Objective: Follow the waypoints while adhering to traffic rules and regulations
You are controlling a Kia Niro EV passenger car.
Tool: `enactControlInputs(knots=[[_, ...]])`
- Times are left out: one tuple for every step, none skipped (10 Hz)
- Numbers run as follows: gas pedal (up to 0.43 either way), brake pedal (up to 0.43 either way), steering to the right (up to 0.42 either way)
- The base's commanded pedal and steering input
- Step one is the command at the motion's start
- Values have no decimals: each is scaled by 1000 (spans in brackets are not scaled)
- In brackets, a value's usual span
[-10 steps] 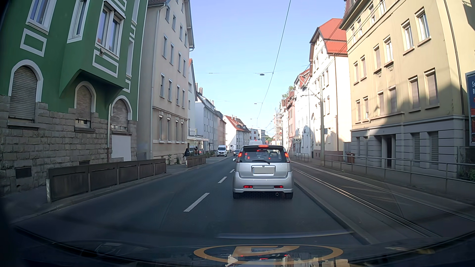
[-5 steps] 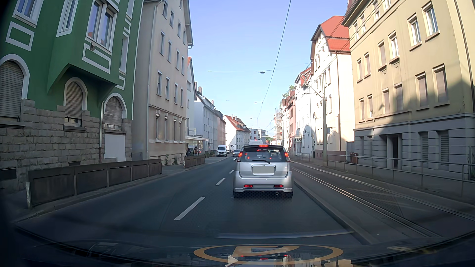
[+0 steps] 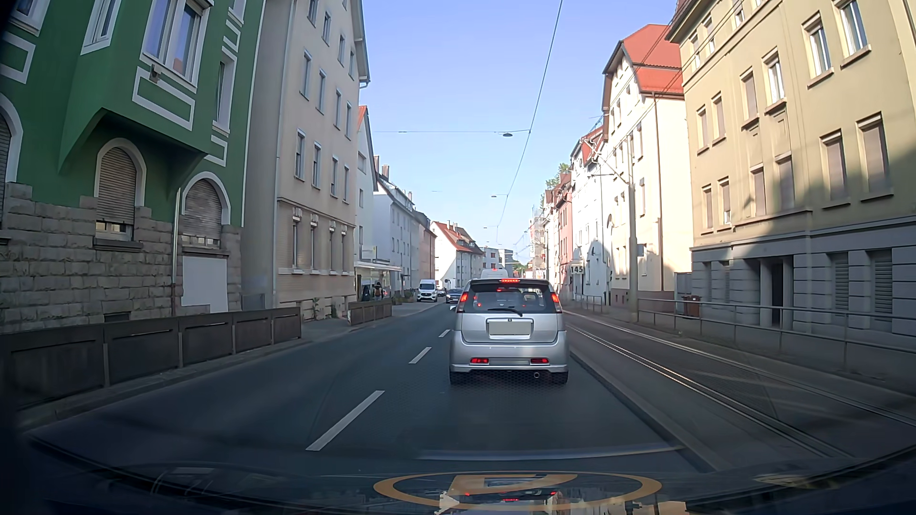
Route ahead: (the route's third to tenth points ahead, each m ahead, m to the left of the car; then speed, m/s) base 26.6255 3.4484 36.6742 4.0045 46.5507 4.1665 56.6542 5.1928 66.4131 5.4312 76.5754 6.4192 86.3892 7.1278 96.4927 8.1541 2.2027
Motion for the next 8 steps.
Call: enactControlInputs(knots=[[0, 0, -5], [0, 0, -5], [0, 6, -5], [0, 12, -5], [0, 30, -5], [0, 67, -5], [0, 122, -5], [0, 140, -5]])
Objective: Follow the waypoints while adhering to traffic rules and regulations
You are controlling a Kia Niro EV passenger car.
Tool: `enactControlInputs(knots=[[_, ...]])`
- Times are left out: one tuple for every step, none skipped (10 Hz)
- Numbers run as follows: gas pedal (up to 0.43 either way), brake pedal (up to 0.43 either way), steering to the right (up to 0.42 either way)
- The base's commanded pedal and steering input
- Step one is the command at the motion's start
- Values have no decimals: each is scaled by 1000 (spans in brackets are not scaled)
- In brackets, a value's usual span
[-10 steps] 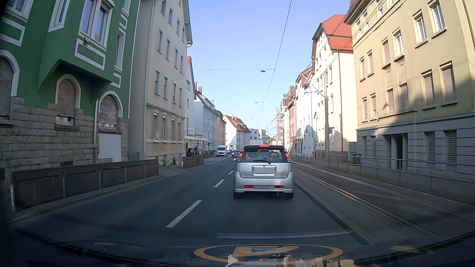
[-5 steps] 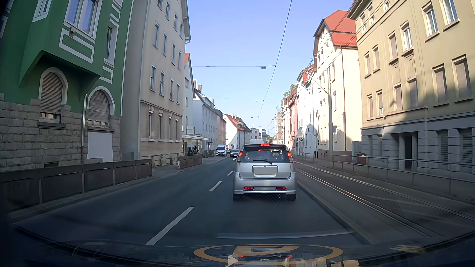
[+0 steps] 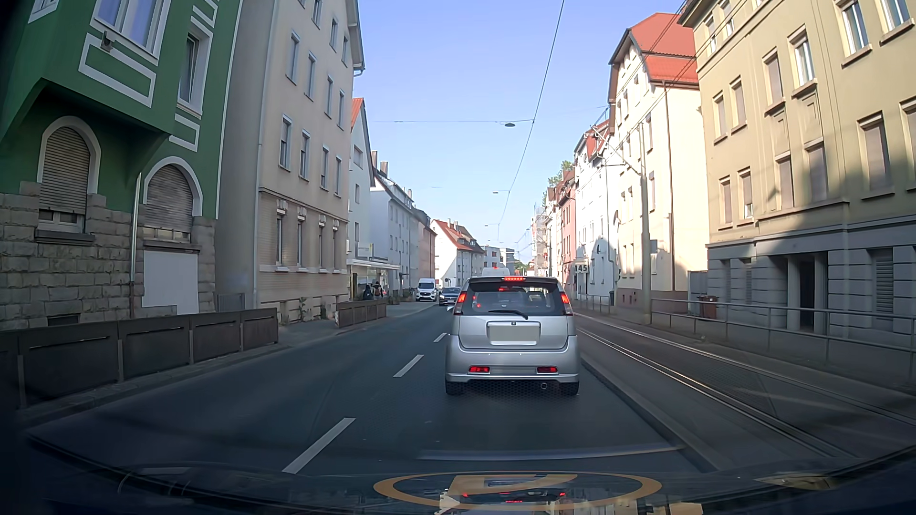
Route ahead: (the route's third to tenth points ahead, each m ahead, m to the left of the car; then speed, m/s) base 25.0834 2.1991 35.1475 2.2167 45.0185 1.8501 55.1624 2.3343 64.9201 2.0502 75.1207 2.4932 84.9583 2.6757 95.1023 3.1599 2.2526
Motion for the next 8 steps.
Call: enactControlInputs(knots=[[0, 159, -5], [0, 165, -5], [0, 171, -5], [0, 171, -5], [0, 177, -5], [0, 183, -5], [0, 177, -5], [0, 171, -4]])
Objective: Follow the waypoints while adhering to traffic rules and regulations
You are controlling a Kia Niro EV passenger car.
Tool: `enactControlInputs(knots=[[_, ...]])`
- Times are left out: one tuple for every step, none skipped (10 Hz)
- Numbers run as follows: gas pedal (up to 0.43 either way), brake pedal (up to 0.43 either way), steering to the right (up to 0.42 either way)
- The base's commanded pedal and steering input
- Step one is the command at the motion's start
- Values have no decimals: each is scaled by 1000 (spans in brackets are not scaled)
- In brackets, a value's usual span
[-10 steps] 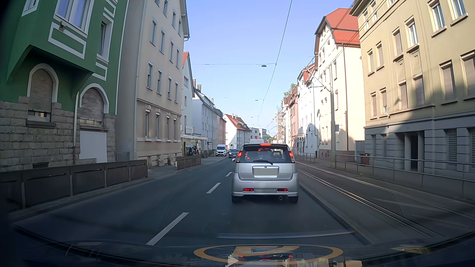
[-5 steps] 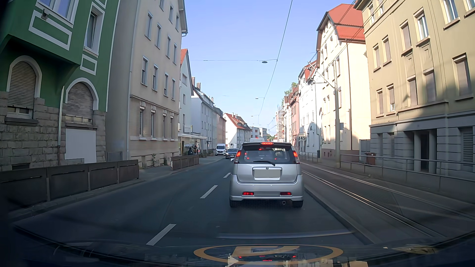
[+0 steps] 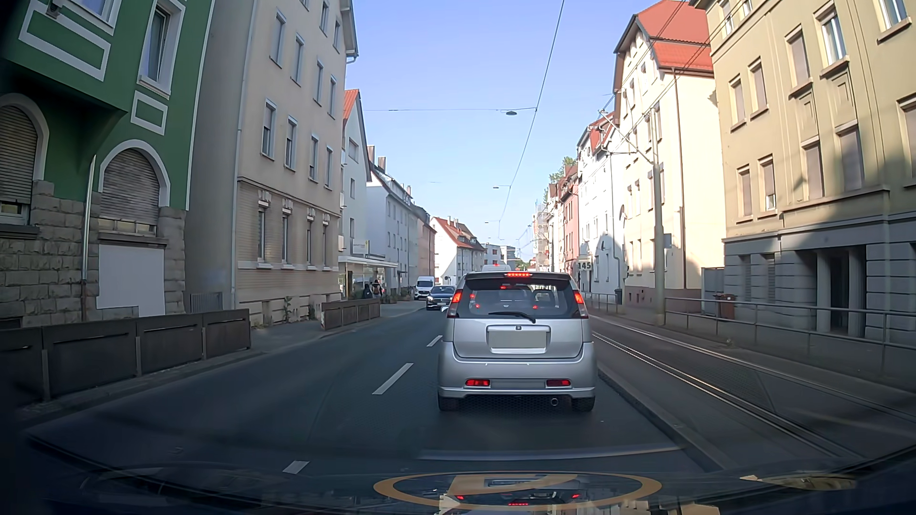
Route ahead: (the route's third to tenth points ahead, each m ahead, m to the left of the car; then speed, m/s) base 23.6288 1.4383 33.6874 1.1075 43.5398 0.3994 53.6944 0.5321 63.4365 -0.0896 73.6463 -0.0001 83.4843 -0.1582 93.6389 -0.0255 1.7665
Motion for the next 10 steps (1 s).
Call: enactControlInputs(knots=[[0, 171, -5], [0, 171, -5], [0, 171, -5], [0, 177, -5], [0, 177, -5], [0, 183, -5], [0, 183, -5], [0, 183, -5], [0, 183, -5], [0, 183, -5]])
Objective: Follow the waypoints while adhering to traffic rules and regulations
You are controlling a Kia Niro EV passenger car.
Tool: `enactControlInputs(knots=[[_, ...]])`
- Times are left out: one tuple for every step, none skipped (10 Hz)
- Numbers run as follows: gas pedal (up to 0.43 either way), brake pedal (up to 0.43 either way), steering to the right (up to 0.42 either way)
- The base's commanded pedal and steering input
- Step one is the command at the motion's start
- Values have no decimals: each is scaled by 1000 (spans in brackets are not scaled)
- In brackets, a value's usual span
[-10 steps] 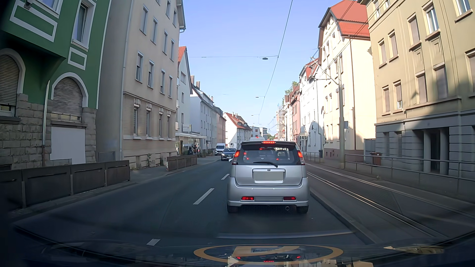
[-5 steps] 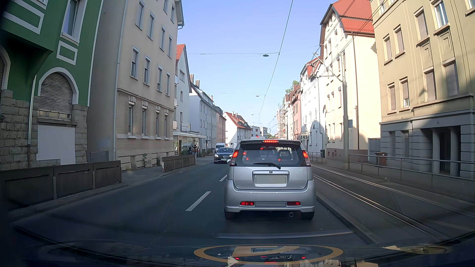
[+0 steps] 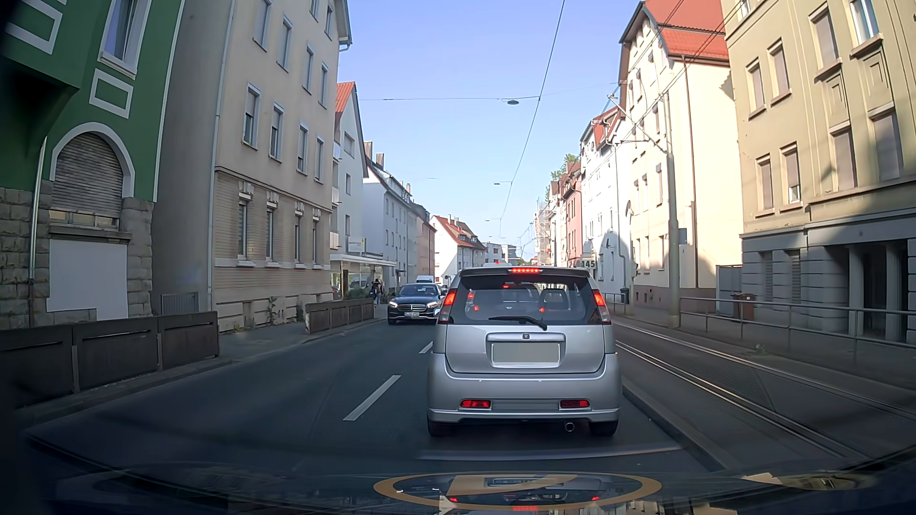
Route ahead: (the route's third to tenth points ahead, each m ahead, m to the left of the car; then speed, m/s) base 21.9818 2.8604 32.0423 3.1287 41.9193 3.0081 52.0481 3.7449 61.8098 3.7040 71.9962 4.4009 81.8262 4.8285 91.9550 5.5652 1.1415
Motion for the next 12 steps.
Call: enactControlInputs(knots=[[0, 183, -5], [0, 183, -5], [0, 183, -5], [0, 183, -4], [0, 183, -5], [0, 183, -5], [0, 183, -5], [0, 183, -5], [0, 183, -5], [0, 183, -5], [0, 189, -5], [0, 183, -5]])
